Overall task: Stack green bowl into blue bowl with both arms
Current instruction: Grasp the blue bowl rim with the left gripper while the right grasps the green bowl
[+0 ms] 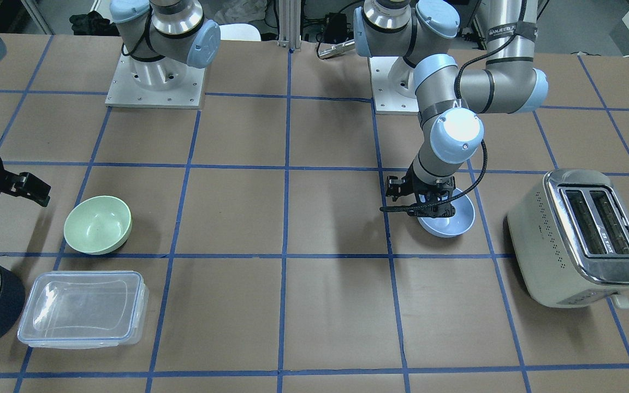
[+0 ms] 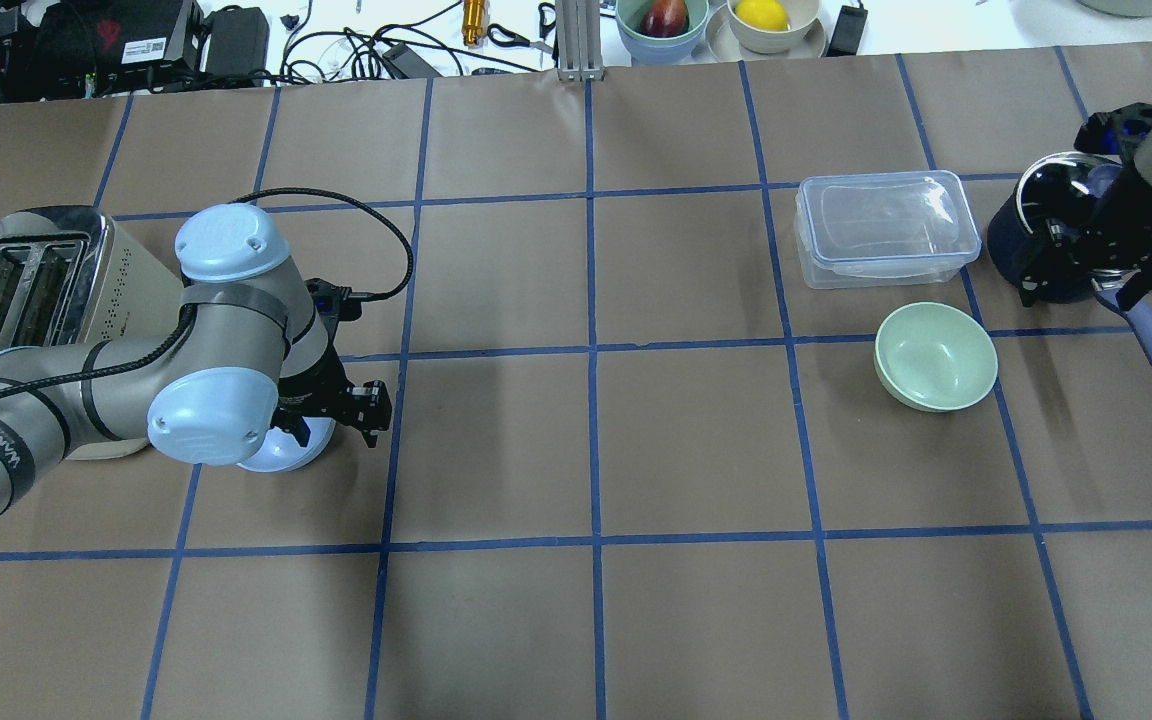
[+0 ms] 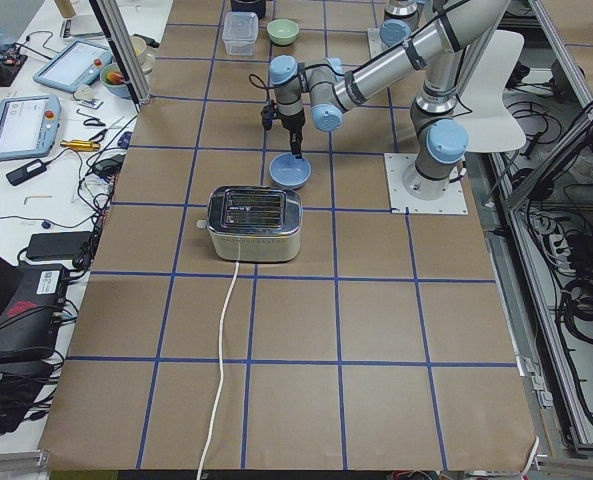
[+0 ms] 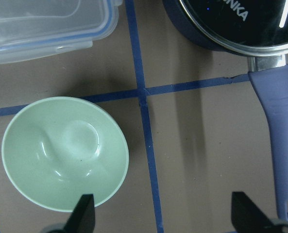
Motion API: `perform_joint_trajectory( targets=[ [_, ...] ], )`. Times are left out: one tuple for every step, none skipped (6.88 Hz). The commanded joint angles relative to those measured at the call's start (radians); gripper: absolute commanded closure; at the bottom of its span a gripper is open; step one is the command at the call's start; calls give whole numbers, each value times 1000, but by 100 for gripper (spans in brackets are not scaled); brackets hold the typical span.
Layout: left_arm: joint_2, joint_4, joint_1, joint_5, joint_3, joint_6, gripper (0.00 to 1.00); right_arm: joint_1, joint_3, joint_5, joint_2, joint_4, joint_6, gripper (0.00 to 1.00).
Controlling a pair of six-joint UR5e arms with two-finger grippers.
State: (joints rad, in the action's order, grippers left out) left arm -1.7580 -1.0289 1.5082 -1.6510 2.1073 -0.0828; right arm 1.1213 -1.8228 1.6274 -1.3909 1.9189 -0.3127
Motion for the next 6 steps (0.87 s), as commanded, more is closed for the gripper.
perform_joint_trajectory(
  targets=[
    [-23, 29, 1, -7, -1, 3, 81, -12, -41, -101, 99, 97, 0, 0],
    [-23, 30, 1, -9, -3, 3, 95, -12, -46, -103, 140, 139, -2, 0],
    [-18, 30, 4, -10, -12, -1, 96, -12, -50, -104, 162, 140, -2, 0],
    [-11, 30, 19, -16, -48, 0, 96, -12, -52, -139, 177, 144, -2, 15],
    [-6, -27, 48, -13, -119, 15, 96, -12, -65, -149, 188, 138, 3, 55],
    [-17, -77, 117, -10, -181, 106, 96, -11, -88, -138, 188, 138, 3, 100]
  ],
)
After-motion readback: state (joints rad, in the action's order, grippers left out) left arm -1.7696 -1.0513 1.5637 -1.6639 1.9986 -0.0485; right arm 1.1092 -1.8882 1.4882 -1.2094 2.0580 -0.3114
